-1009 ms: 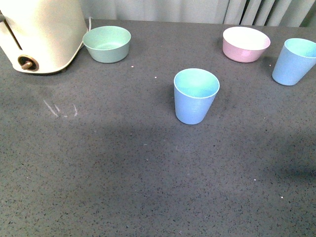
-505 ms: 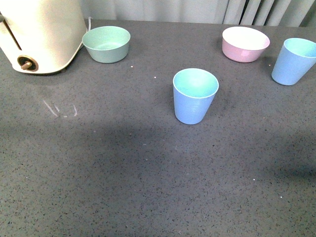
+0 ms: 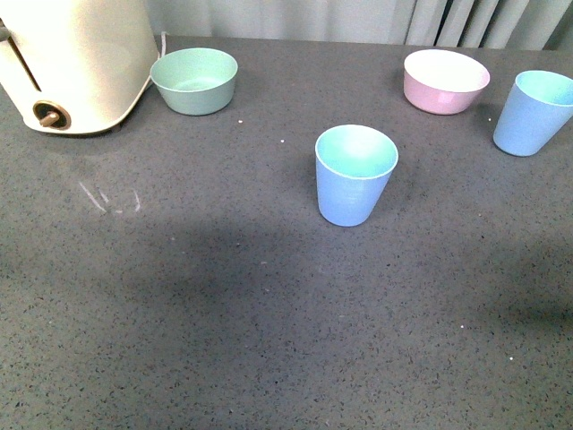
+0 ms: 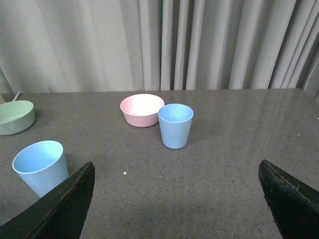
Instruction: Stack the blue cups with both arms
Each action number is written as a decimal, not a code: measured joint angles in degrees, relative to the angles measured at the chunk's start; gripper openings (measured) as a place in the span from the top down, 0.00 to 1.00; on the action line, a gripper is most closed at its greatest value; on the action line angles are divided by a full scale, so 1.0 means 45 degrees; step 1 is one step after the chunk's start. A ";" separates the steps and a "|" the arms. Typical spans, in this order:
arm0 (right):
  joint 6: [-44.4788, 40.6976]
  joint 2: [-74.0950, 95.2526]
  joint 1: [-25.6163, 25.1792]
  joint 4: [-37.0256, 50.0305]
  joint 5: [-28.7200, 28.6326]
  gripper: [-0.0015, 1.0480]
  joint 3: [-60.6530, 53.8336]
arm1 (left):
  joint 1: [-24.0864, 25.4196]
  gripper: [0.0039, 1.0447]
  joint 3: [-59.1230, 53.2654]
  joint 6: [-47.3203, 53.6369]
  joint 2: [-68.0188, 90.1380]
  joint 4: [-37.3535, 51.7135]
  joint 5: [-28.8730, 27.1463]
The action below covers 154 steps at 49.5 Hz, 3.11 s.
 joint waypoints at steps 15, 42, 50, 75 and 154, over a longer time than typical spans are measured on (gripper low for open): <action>0.0000 0.0000 0.0000 -0.0005 0.0000 0.09 0.0000 | 0.0000 0.99 -0.0005 0.0000 -0.2084 -0.1948 0.0000; 0.0000 0.0000 0.0000 0.0000 0.0000 0.09 0.0000 | 0.0000 0.99 -0.0005 0.0000 -0.4289 -0.4138 0.0000; 0.0000 0.0000 0.0000 0.0000 0.0000 0.09 0.0000 | 0.0000 0.99 0.0000 0.0000 -0.5168 -0.5207 -0.0005; 0.0865 0.6203 -0.2788 -0.0345 -0.2589 0.09 0.1841 | 0.0000 0.57 0.0000 0.0010 -0.6785 -0.6747 -0.0005; -0.5994 2.5412 0.0185 0.0112 -0.0631 0.98 1.5149 | 0.0000 0.08 0.0000 0.0029 -0.6790 -0.6747 0.0000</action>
